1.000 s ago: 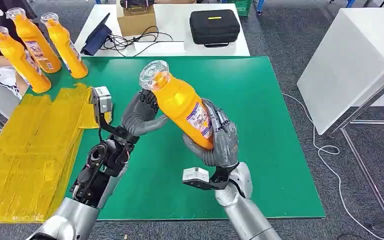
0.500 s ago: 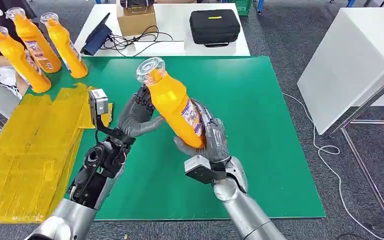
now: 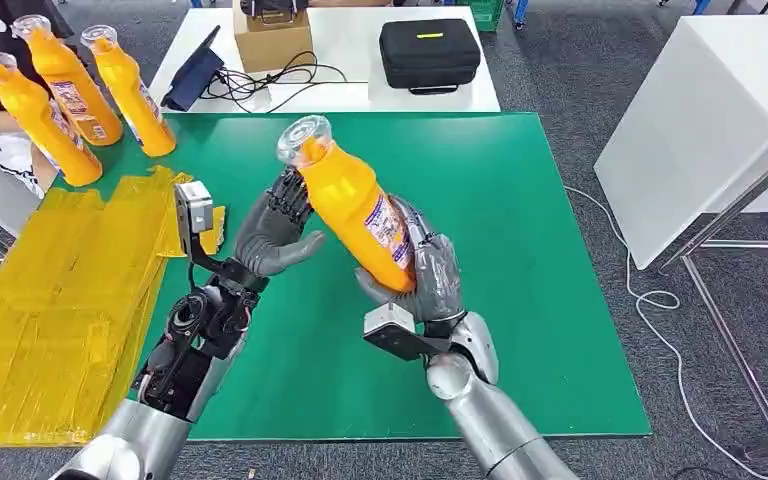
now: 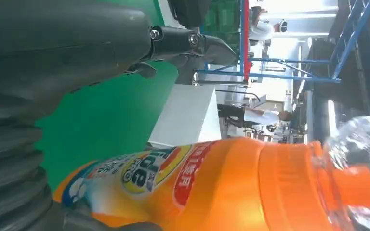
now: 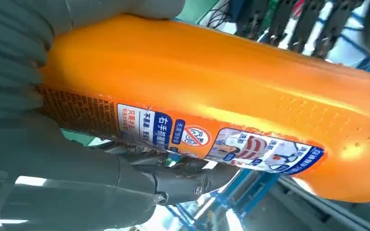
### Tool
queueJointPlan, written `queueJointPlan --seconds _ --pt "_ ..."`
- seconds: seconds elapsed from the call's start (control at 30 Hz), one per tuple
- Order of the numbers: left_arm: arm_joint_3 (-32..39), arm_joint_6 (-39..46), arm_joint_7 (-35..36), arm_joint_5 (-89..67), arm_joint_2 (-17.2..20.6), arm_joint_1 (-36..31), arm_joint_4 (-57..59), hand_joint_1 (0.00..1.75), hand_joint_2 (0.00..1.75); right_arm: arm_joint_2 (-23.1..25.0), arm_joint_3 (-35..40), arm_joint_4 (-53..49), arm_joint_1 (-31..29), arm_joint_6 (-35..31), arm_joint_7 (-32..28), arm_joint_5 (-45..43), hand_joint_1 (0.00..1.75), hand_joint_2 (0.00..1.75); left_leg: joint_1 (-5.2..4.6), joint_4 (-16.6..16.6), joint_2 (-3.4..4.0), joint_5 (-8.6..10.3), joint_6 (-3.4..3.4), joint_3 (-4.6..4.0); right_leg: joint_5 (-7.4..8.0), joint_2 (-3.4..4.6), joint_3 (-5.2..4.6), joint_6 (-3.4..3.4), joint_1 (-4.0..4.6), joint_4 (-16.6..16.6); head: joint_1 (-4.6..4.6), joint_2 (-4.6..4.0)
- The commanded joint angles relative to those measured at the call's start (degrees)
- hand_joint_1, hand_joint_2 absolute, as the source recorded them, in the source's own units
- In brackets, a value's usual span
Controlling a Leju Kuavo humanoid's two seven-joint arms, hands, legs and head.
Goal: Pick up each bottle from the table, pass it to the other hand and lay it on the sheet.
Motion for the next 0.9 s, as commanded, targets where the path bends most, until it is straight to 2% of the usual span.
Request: queueJointPlan --seconds 0.03,0.07,0.17,0.3,0.33,0.5,0.57,0.6,0.67,0.7,0.77,0.9 --pt "-0.7 -0.2 -0.2 0.3 0.4 -1.7 3.9 0.00 1.75 -1.2 -1.8 2.7 -1.0 -0.9 0.8 1.8 1.75 1.75 0.00 -0.1 -0.05 -0.15 -0.06 0.44 -0.17 -0.14 0.47 0.03 0.01 -0.1 0.02 0.00" --pt "-0.7 -0.2 -0.2 0.4 0.4 -1.7 3.8 0.00 1.75 -1.3 -1.9 2.7 -1.0 -1.2 0.9 2.2 1.75 1.75 0.01 -0.1 -0.03 -0.05 -0.03 0.20 -0.06 -0.09 0.22 0.01 0.02 -0.1 0.02 0.00" --pt "-0.8 -0.2 -0.1 0.5 0.3 -1.6 3.4 0.00 1.75 -1.3 -2.2 3.0 -1.0 -1.2 1.1 2.5 1.75 1.75 0.01 -0.1 -0.06 -0.12 -0.06 0.39 -0.14 -0.15 0.41 0.03 0.02 -0.1 0.02 0.00" --pt "-0.9 -0.2 -0.1 0.5 0.2 -1.6 3.3 0.00 1.75 -1.3 -2.3 3.1 -1.0 -1.2 1.1 2.6 1.75 1.75 -0.01 0.0 -0.03 -0.04 -0.02 0.15 -0.05 -0.08 0.15 0.02 0.01 0.0 0.02 0.00" --pt "-0.9 -0.2 -0.1 0.5 0.2 -1.6 3.3 0.00 1.75 -1.3 -2.3 3.1 -1.0 -1.2 1.1 2.6 1.75 1.75 0.01 -0.1 -0.06 -0.17 -0.06 0.50 -0.19 -0.17 0.53 0.04 0.03 -0.1 0.02 0.00" --pt "-0.9 -0.2 0.0 0.6 0.2 -1.4 3.2 0.00 1.75 -1.3 -2.4 3.4 -1.1 -1.2 1.1 2.7 1.75 1.75 0.00 0.0 -0.03 -0.05 -0.02 0.18 -0.06 -0.09 0.18 0.02 0.01 -0.1 0.02 0.00" --pt "-1.0 -0.1 0.0 0.6 0.3 -1.1 2.7 0.00 1.75 -1.1 -2.4 4.3 -1.4 -0.5 1.3 2.5 1.75 1.75 0.01 -0.1 -0.04 -0.17 -0.05 0.49 -0.18 -0.16 0.51 0.04 0.03 -0.1 0.02 0.00" --pt "-1.0 -0.1 0.0 0.6 0.3 -1.0 2.6 0.00 1.75 -1.1 -2.4 4.6 -1.5 -0.3 1.3 2.5 1.75 1.75 -0.01 -0.1 -0.02 -0.04 -0.02 0.16 -0.05 -0.08 0.15 0.02 -0.01 0.0 0.02 0.00" --pt "-1.3 -0.3 0.2 0.5 0.4 -0.9 1.8 0.00 1.75 -0.8 -1.5 6.1 -2.2 3.3 1.8 2.2 1.75 1.75 0.01 -0.1 -0.02 -0.17 -0.06 0.52 -0.18 -0.14 0.53 0.04 0.03 -0.1 0.02 0.00" --pt "-1.5 -0.5 0.3 0.5 0.5 -1.0 1.8 0.00 1.75 -0.9 -0.8 6.2 -2.4 6.3 1.7 1.5 1.75 1.75 -0.01 0.0 0.01 -0.07 -0.03 0.22 -0.08 -0.06 0.21 0.02 0.00 0.0 0.02 0.00" --pt "-1.7 -0.7 0.2 0.5 0.5 -1.2 2.2 0.00 1.75 -0.9 0.3 6.7 -2.6 10.3 1.5 1.0 1.75 1.75 0.01 0.0 0.04 -0.08 -0.04 0.24 -0.08 -0.04 0.23 0.02 0.02 -0.1 0.00 0.00" --pt "-1.7 -0.8 0.0 0.7 0.7 -1.4 3.0 0.00 1.75 -0.6 1.6 7.8 -3.0 13.9 1.4 0.9 1.75 1.75 0.01 0.0 0.02 -0.09 -0.04 0.22 -0.08 -0.05 0.22 0.02 0.02 0.0 0.02 0.00"
